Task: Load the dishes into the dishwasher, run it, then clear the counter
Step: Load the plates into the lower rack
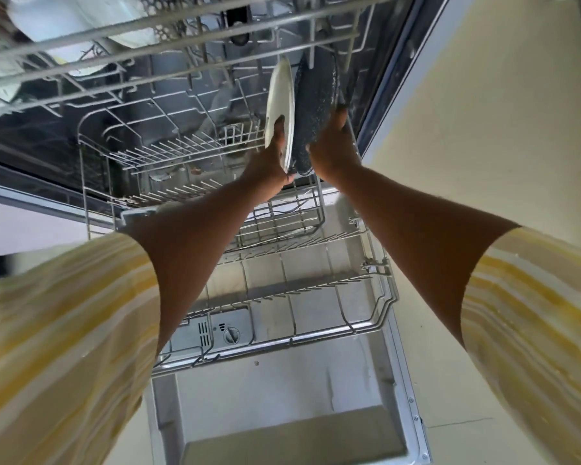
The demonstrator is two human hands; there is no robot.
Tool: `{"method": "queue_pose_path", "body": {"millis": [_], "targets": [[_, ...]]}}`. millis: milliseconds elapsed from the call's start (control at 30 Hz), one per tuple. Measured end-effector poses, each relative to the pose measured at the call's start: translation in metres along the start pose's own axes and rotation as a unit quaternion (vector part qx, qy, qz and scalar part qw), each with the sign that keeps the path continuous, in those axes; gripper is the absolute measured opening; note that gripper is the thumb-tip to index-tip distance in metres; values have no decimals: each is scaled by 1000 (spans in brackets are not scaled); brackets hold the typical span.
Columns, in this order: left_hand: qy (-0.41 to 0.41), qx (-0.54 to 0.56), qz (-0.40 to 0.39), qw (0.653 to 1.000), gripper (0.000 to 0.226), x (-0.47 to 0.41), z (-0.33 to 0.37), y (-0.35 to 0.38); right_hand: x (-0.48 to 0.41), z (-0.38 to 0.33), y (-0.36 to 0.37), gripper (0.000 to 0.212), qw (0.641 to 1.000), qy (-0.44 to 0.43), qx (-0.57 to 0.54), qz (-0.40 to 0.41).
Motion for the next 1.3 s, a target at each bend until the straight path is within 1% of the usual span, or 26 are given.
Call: {"method": "queue_pose_path", "body": {"millis": [33,100,167,233,267,333,433,533,600,667,733,833,867,967,1067,1133,1200,1300], "targets": [[4,13,10,1000,97,7,-3,-1,9,2,2,62,1000,13,-19,19],[0,29,36,999,84,24,-12,-4,30,7,11,52,998,38,-15,36],[1,51,60,997,74,47,-26,-8,51,11,26,54,999,40,20,30],[-1,74,74,994,70,76,-46,-12,78,12,48,56,995,-2,98,-10],[-11,87,78,993,69,92,-58,-13,93,12,60,57,987,-29,152,-36],[-33,104,90,990,66,123,-83,-16,122,10,84,53,965,-87,239,-62],[-93,97,131,982,57,170,-130,-32,176,-1,119,55,942,-145,293,-74],[-132,113,150,973,54,232,-179,-52,234,-23,157,59,898,-215,373,-93],[-141,119,156,970,52,279,-208,-73,277,-46,182,58,872,-247,411,-100],[-144,116,168,968,52,327,-235,-99,327,-79,204,57,847,-276,447,-82],[-146,109,179,967,53,378,-261,-131,381,-116,227,57,834,-299,460,-61],[-160,110,196,961,54,457,-299,-185,463,-168,274,53,819,-332,445,-147],[-164,106,207,959,54,484,-310,-207,489,-190,285,53,816,-341,441,-152],[-178,103,239,949,56,559,-331,-274,566,-256,310,53,807,-373,433,-147],[-189,85,280,937,57,618,-345,-335,629,-314,328,54,787,-415,434,-142],[-206,90,302,926,57,653,-350,-371,664,-351,334,54,773,-444,429,-145],[-234,129,331,905,58,683,-353,-405,692,-386,336,54,763,-467,423,-142],[-247,166,369,880,59,714,-355,-450,718,-435,335,54,750,-500,413,-131]]}}
Point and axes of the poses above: each hand's wrist, its own x-axis away from the middle knuckle, its own y-axis out of the palm, z = x × y, the point moved 5 cm from there along -x, towards the middle knuckle, and after that the axes turned 12 degrees about x, right-handed, at the moved point
